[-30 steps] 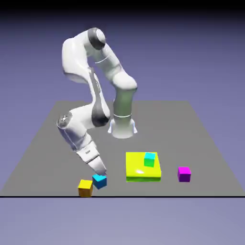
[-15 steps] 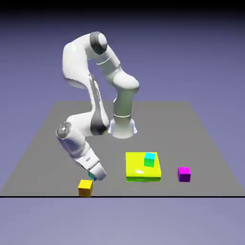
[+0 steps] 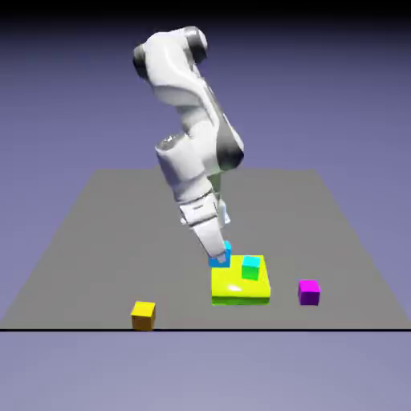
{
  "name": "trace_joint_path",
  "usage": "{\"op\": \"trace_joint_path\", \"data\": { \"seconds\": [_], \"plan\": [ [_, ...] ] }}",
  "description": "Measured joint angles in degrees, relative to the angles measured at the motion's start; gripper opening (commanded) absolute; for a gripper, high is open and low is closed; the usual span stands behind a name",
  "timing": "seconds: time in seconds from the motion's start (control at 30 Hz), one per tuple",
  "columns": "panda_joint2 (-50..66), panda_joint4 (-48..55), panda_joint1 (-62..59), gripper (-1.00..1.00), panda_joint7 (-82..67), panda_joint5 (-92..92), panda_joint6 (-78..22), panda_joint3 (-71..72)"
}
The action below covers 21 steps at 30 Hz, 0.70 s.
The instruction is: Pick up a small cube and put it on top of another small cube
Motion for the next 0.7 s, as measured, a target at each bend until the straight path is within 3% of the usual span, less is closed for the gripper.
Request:
{"op": "trace_joint_path", "data": {
  "seconds": [0.7],
  "plan": [
    [20.48,-11.47,-17.18,-1.0,49.89,22.19,24.76,43.6]
  ]
}}
